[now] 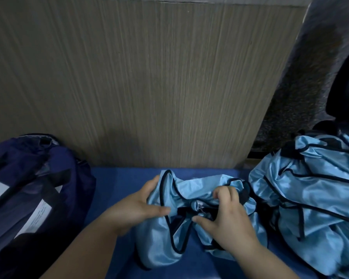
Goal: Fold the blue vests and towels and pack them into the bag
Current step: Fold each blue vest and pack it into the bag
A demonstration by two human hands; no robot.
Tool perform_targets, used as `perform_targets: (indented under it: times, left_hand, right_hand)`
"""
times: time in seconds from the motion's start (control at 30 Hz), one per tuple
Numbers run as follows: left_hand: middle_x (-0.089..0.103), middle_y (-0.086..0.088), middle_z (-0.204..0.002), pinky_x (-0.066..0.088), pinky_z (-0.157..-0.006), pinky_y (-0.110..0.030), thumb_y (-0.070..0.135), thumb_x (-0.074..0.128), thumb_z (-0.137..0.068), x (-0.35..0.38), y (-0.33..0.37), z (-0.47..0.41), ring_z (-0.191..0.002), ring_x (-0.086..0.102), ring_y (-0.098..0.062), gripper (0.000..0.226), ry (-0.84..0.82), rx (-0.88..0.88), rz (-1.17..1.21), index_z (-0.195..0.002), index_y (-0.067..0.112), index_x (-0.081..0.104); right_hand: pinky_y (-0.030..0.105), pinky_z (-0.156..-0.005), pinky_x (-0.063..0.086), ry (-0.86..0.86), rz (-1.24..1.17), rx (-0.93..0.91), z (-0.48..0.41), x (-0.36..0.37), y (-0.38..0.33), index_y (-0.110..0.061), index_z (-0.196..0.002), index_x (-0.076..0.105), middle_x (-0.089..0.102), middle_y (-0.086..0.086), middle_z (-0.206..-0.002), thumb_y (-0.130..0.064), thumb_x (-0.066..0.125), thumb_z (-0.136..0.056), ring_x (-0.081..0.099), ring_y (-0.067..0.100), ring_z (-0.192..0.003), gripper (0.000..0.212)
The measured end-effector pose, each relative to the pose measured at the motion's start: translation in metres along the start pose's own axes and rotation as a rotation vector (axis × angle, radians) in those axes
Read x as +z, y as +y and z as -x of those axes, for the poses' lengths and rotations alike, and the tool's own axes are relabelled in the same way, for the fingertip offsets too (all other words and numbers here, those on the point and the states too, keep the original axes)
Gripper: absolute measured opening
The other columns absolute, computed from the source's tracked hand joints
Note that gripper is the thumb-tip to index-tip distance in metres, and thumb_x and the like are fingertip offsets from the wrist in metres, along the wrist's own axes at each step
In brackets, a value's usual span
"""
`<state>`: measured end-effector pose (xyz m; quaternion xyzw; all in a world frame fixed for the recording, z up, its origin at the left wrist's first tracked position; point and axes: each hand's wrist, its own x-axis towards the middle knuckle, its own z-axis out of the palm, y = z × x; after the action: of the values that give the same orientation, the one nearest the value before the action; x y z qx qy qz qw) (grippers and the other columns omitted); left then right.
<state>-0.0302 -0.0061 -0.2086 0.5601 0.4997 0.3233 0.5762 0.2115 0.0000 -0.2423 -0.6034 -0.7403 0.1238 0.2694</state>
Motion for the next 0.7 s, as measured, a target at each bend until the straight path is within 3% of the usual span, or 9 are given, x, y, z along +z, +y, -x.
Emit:
perform_targets:
  times: [0.1, 0.17, 0.23, 0.3, 0.4, 0.47, 0.53, 0.63, 0.7]
  left_hand:
    - [0.049, 0.028, -0.137, 0.045, -0.105, -0.029, 0.038, 0.087, -0.061, -0.010, -0.009, -0.002, -0.122, 0.052, 0.002, 0.106, -0.037, -0.106, -0.347, -0.139, 0.063, 0.019]
    - [0.045, 0.021, -0.141, 0.045, -0.101, -0.024, 0.040, 0.088, -0.059, -0.013, -0.012, -0.003, -0.120, 0.051, -0.001, 0.115, -0.057, -0.192, -0.519, -0.139, 0.062, 0.008]
    - [0.051, 0.012, -0.132, 0.044, -0.087, -0.016, 0.038, 0.086, -0.064, -0.010, -0.013, -0.004, -0.108, 0.054, -0.003, 0.121, -0.098, -0.280, -0.639, -0.145, 0.055, -0.002]
    - [0.057, 0.013, -0.107, 0.043, -0.073, -0.009, 0.032, 0.083, -0.072, -0.006, -0.013, -0.005, -0.091, 0.055, 0.000, 0.120, -0.141, -0.302, -0.694, -0.148, 0.047, -0.008]
    - [0.060, 0.016, -0.111, 0.051, -0.086, -0.017, 0.030, 0.081, -0.073, -0.005, -0.017, -0.008, -0.100, 0.058, -0.001, 0.107, -0.109, -0.255, -0.628, -0.151, 0.042, 0.009]
    - [0.063, 0.014, -0.120, 0.051, -0.098, -0.031, 0.034, 0.078, -0.072, -0.008, -0.019, -0.009, -0.109, 0.060, -0.004, 0.079, -0.034, -0.211, -0.571, -0.141, 0.032, 0.041]
    - [0.072, 0.011, -0.107, 0.052, -0.096, -0.034, 0.033, 0.074, -0.077, -0.009, -0.016, -0.007, -0.101, 0.066, -0.005, 0.040, 0.070, -0.161, -0.480, -0.115, 0.027, 0.065]
    - [0.075, 0.008, -0.098, 0.055, -0.092, -0.039, 0.015, 0.067, -0.087, -0.010, -0.010, -0.006, -0.095, 0.070, -0.012, 0.022, 0.260, -0.096, -0.161, -0.105, 0.026, 0.068]
    - [0.075, 0.005, -0.103, 0.056, -0.087, -0.040, 0.014, 0.064, -0.089, -0.014, -0.007, -0.006, -0.097, 0.070, -0.016, 0.027, 0.335, -0.089, 0.064, -0.114, 0.026, 0.062]
  right_hand:
    - [0.021, -0.064, 0.037, 0.036, 0.006, 0.014, -0.001, 0.003, 0.004, -0.029, -0.092, 0.033, 0.031, -0.009, -0.108, -0.052, 0.079, -0.072, 0.050, 0.013, -0.073, 0.055]
    - [0.023, -0.068, 0.040, 0.026, 0.038, 0.007, -0.001, 0.004, 0.005, -0.029, -0.085, 0.039, 0.030, -0.010, -0.110, -0.058, 0.075, -0.072, 0.053, 0.014, -0.077, 0.048]
    - [0.028, -0.092, 0.041, 0.008, 0.066, 0.002, -0.001, 0.006, 0.006, -0.035, -0.090, 0.052, 0.029, -0.011, -0.114, -0.066, 0.069, -0.072, 0.051, 0.014, -0.093, 0.040]
    - [0.035, -0.114, 0.023, -0.036, 0.123, 0.015, -0.002, 0.007, 0.005, -0.046, -0.114, 0.057, 0.027, -0.012, -0.120, -0.070, 0.063, -0.076, 0.045, 0.011, -0.111, 0.046]
    - [0.039, -0.117, 0.013, -0.047, 0.177, 0.053, -0.002, 0.009, 0.005, -0.050, -0.119, 0.060, 0.031, -0.013, -0.117, -0.063, 0.062, -0.082, 0.043, 0.004, -0.114, 0.040]
    - [0.037, -0.112, 0.022, -0.024, 0.111, 0.071, -0.004, 0.009, 0.007, -0.046, -0.101, 0.068, 0.036, -0.016, -0.104, -0.055, 0.066, -0.083, 0.045, 0.000, -0.099, 0.019]
    - [0.028, -0.100, 0.034, 0.015, -0.062, 0.089, -0.007, 0.005, 0.006, -0.047, -0.076, 0.067, 0.042, -0.015, -0.094, -0.044, 0.073, -0.082, 0.048, 0.002, -0.086, 0.008]
    - [0.006, -0.080, 0.038, 0.141, -0.452, 0.151, -0.015, -0.012, 0.008, -0.035, -0.060, 0.065, 0.053, 0.001, -0.090, -0.016, 0.079, -0.078, 0.054, -0.001, -0.080, 0.030]
    - [0.014, -0.084, 0.042, 0.192, -0.678, 0.209, -0.019, -0.028, 0.009, -0.024, -0.062, 0.068, 0.058, 0.011, -0.092, -0.013, 0.077, -0.081, 0.059, 0.005, -0.081, 0.024]
